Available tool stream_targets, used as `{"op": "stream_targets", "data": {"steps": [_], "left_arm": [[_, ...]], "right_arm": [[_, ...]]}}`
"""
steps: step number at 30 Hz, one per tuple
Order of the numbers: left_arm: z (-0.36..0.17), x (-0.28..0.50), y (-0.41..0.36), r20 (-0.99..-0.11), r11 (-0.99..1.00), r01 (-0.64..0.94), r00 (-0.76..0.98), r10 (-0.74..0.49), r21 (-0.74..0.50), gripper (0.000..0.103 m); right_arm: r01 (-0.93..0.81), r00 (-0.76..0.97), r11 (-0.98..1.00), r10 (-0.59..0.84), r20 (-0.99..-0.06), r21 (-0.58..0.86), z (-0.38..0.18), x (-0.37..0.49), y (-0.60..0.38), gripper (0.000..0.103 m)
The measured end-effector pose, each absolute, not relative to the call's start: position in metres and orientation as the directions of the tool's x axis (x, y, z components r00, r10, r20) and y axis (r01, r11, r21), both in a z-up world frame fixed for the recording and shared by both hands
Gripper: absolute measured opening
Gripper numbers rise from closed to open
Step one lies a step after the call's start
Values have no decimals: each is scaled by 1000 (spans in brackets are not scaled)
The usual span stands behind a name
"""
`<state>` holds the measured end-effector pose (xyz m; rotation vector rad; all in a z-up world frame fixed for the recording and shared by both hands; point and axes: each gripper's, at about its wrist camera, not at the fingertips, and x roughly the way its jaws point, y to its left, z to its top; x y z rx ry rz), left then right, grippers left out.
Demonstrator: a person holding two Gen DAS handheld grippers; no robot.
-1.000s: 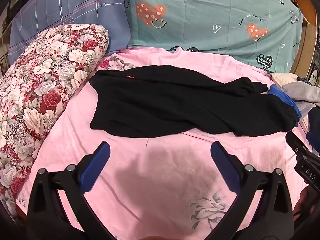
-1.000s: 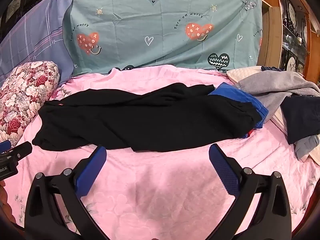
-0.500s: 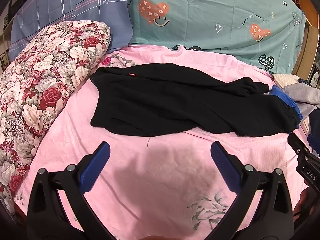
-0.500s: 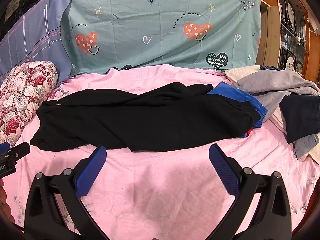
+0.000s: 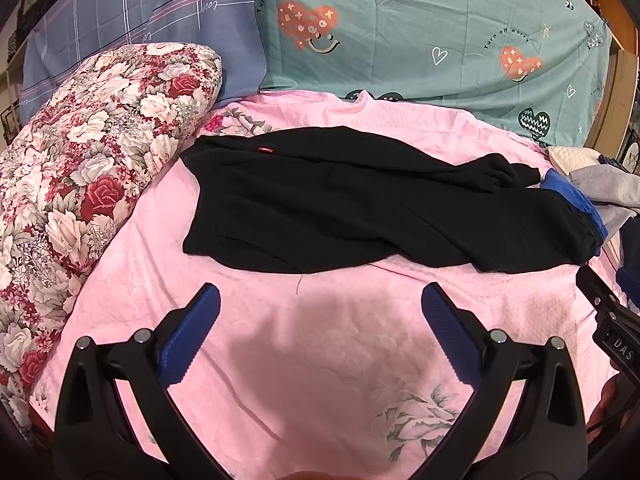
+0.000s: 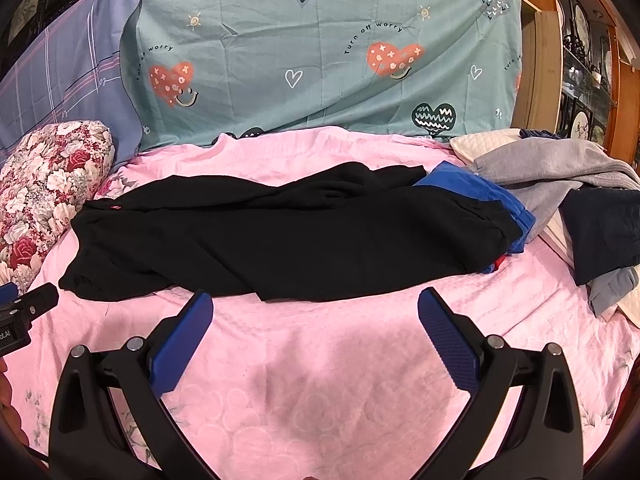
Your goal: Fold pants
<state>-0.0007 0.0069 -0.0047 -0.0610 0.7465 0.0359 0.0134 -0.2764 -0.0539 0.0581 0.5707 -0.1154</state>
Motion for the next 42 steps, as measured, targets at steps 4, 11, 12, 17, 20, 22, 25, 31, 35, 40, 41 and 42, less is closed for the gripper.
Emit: {"op": "stream_targets", "data": {"steps": [4,11,12,17,20,22,25,31,35,40,41,42], "left_arm": [[-5,-1,9,-682,997,-58,732,10,-47,101],[-6,0,10,-684,997,-55,729,7,-48,101],[-6,0,10,-683,997,-57,730,8,-49,101],[-7,1,10,-688,997,-57,726,6,-51,101],[-8,0,8,-688,997,-53,725,4,-51,101],[-8,-1,7,-687,998,-51,727,5,-46,101],[-8,-1,6,-686,998,-49,728,5,-45,101],[-8,-2,4,-685,998,-47,729,4,-44,101],[-8,-3,4,-684,998,-45,729,2,-45,101],[-8,-3,4,-684,998,-48,729,4,-45,101],[-8,-3,4,-684,998,-48,730,4,-45,101],[-7,-3,4,-684,998,-48,730,4,-46,101]], "right_arm": [[121,837,992,-87,-540,28,-53,13,-276,102],[112,838,993,-79,-539,29,-53,13,-275,102],[110,839,993,-76,-538,31,-53,12,-276,102],[109,847,993,-70,-527,42,-53,10,-277,102],[108,845,993,-65,-531,49,-54,10,-278,102],[109,844,993,-66,-532,50,-55,9,-278,102],[108,844,993,-64,-532,52,-56,9,-278,102],[117,844,992,-79,-531,38,-55,8,-277,102],[117,846,992,-76,-528,45,-54,7,-278,102],[114,844,992,-71,-531,48,-54,9,-278,102],[114,844,992,-70,-532,49,-54,9,-278,102],[112,843,993,-69,-533,49,-54,9,-278,102]]}}
